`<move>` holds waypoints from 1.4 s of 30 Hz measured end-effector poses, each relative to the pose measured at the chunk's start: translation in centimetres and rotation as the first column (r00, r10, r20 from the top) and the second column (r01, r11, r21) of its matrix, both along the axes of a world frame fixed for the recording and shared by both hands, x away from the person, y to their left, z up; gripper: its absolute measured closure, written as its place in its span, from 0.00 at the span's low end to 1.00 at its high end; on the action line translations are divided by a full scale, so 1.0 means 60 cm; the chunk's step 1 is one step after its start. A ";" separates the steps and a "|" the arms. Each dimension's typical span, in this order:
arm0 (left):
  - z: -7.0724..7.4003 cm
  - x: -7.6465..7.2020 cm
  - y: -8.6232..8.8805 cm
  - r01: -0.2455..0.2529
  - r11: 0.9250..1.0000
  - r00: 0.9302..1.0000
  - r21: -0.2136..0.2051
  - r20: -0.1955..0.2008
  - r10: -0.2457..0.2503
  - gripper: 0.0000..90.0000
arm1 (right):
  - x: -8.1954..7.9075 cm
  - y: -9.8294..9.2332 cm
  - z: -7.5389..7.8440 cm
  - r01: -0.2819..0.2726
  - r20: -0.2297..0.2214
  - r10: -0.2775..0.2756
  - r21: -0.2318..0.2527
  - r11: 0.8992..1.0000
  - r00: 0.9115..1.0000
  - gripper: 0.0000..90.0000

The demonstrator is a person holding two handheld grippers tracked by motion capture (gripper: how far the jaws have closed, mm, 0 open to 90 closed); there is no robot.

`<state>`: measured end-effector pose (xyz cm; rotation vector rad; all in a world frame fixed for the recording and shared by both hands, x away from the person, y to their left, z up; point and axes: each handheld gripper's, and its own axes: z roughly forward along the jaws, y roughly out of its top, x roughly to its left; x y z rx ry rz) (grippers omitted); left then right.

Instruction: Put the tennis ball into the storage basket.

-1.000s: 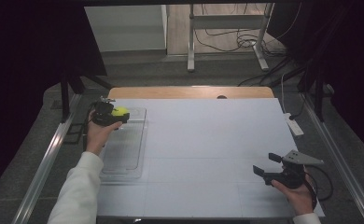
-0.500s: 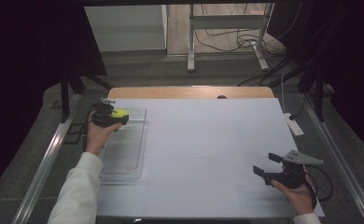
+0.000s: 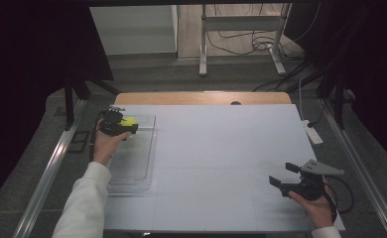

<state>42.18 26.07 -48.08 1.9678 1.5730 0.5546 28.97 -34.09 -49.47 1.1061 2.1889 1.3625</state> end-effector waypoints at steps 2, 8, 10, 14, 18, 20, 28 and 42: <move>-0.003 0.001 -0.001 -0.001 1.000 1.000 0.003 -0.004 0.001 0.29 | 0.000 0.000 0.000 0.001 0.000 -0.001 -0.001 1.000 1.000 0.12; -0.009 0.004 -0.001 -0.008 0.999 1.000 0.031 -0.020 0.009 0.29 | 0.000 0.000 0.000 -0.001 0.000 0.001 0.000 1.000 1.000 0.12; -0.011 0.004 -0.001 -0.011 0.999 1.000 0.035 -0.027 0.012 0.29 | 0.000 -0.001 0.000 -0.001 -0.001 0.001 -0.001 1.000 1.000 0.12; -0.015 0.006 0.000 -0.012 0.999 0.999 0.044 -0.032 0.013 0.29 | 0.000 -0.001 -0.001 0.001 -0.002 -0.001 -0.003 1.000 1.000 0.12; -0.017 0.007 0.001 -0.007 0.999 0.999 0.053 -0.042 0.009 0.29 | 0.000 -0.001 -0.001 0.001 -0.002 -0.001 -0.001 1.000 1.000 0.12; -0.019 0.008 0.002 -0.009 0.998 0.999 0.061 -0.045 0.012 0.29 | 0.000 -0.001 -0.001 0.002 -0.003 -0.002 -0.001 1.000 1.000 0.12; -0.027 0.011 0.001 -0.012 0.996 0.998 0.085 -0.063 0.017 0.29 | 0.001 -0.001 -0.002 0.002 -0.004 -0.002 -0.004 1.000 1.000 0.12; -0.031 0.015 -0.004 -0.002 0.994 0.996 0.107 -0.087 0.011 0.28 | 0.001 -0.001 -0.002 0.003 -0.005 -0.003 -0.004 1.000 1.000 0.12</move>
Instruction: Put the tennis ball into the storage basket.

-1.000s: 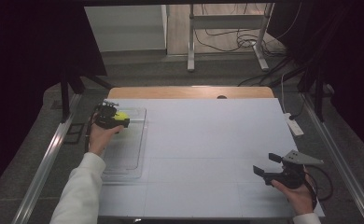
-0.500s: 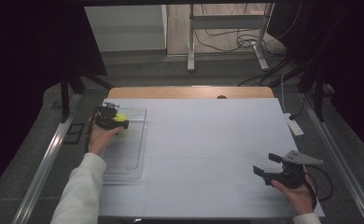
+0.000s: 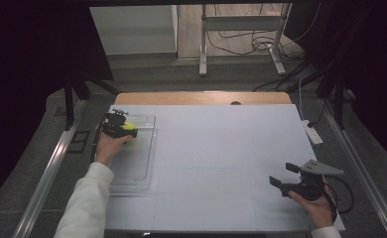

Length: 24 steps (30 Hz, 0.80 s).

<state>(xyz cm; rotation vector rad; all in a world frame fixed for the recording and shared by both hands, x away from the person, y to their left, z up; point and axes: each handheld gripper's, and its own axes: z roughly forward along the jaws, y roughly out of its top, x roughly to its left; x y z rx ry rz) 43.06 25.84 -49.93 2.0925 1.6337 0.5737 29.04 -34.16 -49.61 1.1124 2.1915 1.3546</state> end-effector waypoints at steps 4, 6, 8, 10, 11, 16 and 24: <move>-0.002 0.002 -0.004 0.011 1.000 1.000 0.022 -0.016 -0.011 0.28 | 0.000 0.000 0.000 0.000 -0.001 0.000 -0.001 1.000 1.000 0.12; -0.003 0.003 -0.006 0.011 0.999 1.000 0.030 -0.023 -0.010 0.28 | 0.000 0.000 0.000 0.000 -0.001 0.000 0.000 1.000 1.000 0.12; -0.004 0.004 -0.008 0.012 0.999 1.000 0.032 -0.025 -0.011 0.28 | 0.000 0.000 0.000 0.000 -0.001 0.000 -0.001 1.000 1.000 0.12; -0.004 0.004 -0.008 0.011 0.999 1.000 0.032 -0.027 -0.010 0.28 | 0.000 0.000 0.000 0.000 -0.001 0.000 -0.001 1.000 1.000 0.12; -0.004 0.005 -0.009 0.012 0.999 1.000 0.032 -0.028 -0.011 0.28 | 0.000 0.000 0.000 0.000 -0.001 0.000 -0.001 1.000 1.000 0.12; -0.003 0.006 -0.011 0.015 0.999 0.999 0.040 -0.032 -0.014 0.28 | 0.000 -0.001 -0.001 0.000 -0.001 0.000 -0.001 1.000 1.000 0.12; -0.003 0.006 -0.011 0.009 0.999 0.999 0.042 -0.035 -0.008 0.27 | 0.000 -0.001 0.000 0.000 0.000 0.000 0.000 1.000 1.000 0.12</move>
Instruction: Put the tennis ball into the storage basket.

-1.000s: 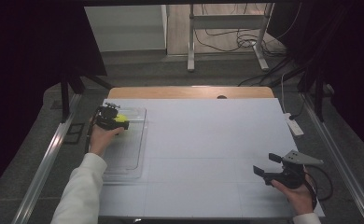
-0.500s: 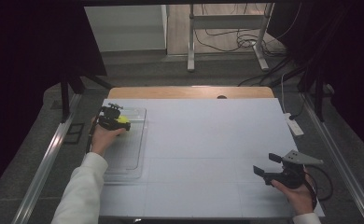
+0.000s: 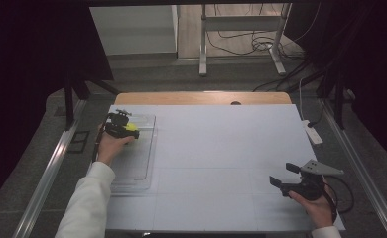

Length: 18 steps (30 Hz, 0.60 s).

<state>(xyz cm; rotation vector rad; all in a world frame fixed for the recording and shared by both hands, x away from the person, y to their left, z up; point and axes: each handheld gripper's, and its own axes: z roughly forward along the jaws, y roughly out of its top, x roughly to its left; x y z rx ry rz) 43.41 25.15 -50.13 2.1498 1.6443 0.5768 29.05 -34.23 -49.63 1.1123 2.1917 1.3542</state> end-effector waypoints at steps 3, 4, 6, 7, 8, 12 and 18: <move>0.000 0.000 -0.001 -0.001 1.000 1.000 -0.001 0.004 0.001 0.27 | 0.000 0.000 0.000 0.000 -0.001 0.000 -0.001 1.000 1.000 0.12; 0.000 0.000 -0.001 -0.006 1.000 1.000 -0.004 0.006 0.006 0.26 | 0.000 0.000 0.000 -0.001 0.000 0.001 -0.001 1.000 1.000 0.12; 0.002 -0.001 -0.001 -0.009 1.000 1.000 -0.013 0.012 0.010 0.26 | 0.000 0.000 0.000 0.000 0.000 0.000 0.000 1.000 1.000 0.12; 0.003 -0.001 -0.001 -0.009 1.000 1.000 -0.013 0.017 0.009 0.25 | 0.000 0.000 0.000 0.000 0.000 0.000 0.000 1.000 1.000 0.12; 0.005 -0.002 -0.001 -0.009 1.000 1.000 -0.021 0.020 0.010 0.25 | 0.000 0.000 0.000 0.000 0.000 0.000 0.000 1.000 1.000 0.12; 0.011 -0.004 -0.001 -0.008 0.998 0.999 -0.056 0.048 0.011 0.20 | 0.000 0.000 0.000 -0.001 0.000 0.001 0.000 1.000 1.000 0.12; 0.020 -0.010 -0.002 0.013 0.996 0.997 -0.087 0.073 -0.007 0.16 | 0.000 0.000 0.000 0.000 0.000 0.000 0.000 1.000 1.000 0.12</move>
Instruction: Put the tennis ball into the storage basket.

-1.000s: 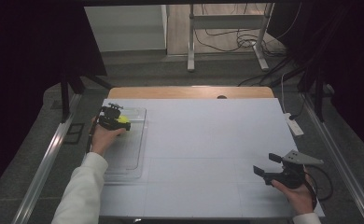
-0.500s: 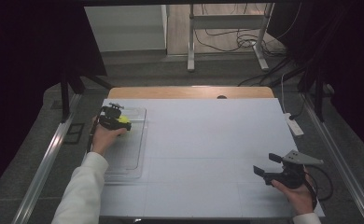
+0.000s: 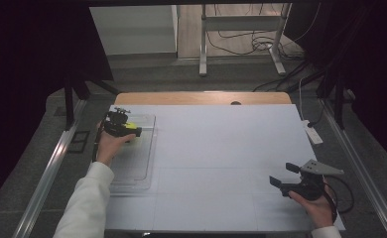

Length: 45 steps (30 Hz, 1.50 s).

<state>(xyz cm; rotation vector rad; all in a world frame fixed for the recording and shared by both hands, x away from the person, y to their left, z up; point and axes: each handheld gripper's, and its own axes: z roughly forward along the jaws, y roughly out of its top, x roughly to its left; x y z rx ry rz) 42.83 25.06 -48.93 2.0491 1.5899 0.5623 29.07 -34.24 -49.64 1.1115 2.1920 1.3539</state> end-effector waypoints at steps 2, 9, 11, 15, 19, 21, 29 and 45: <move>0.005 -0.004 -0.001 0.009 1.000 1.000 -0.020 0.014 -0.009 0.15 | 0.000 0.000 0.000 0.001 0.000 -0.001 0.000 1.000 1.000 0.12; 0.019 -0.016 0.001 0.041 0.997 0.998 -0.070 0.055 -0.037 0.15 | -0.001 0.000 0.000 0.001 0.001 -0.001 0.000 1.000 1.000 0.12; 0.024 -0.022 0.002 0.058 0.995 0.996 -0.081 0.076 -0.052 0.15 | -0.001 0.000 0.000 0.001 0.000 -0.001 0.000 1.000 1.000 0.12; 0.029 -0.029 0.003 0.085 0.992 0.992 -0.095 0.099 -0.075 0.15 | 0.000 0.000 0.000 0.001 0.000 -0.001 -0.001 1.000 1.000 0.12; 0.033 -0.036 0.003 0.093 0.991 0.991 -0.101 0.109 -0.081 0.15 | 0.000 0.000 0.000 0.002 0.000 -0.002 -0.001 1.000 1.000 0.12; 0.035 -0.041 0.003 0.100 0.990 0.989 -0.103 0.115 -0.088 0.15 | 0.000 0.000 0.000 0.002 0.000 -0.002 -0.001 1.000 1.000 0.12; 0.039 -0.054 0.009 0.115 0.983 0.986 -0.143 0.136 -0.095 0.16 | 0.000 0.000 0.000 0.002 0.000 -0.002 -0.001 1.000 1.000 0.12; 0.050 -0.088 -0.003 0.209 0.959 0.965 -0.192 0.202 -0.169 0.16 | 0.003 0.000 -0.001 0.002 -0.003 -0.002 0.000 1.000 1.000 0.12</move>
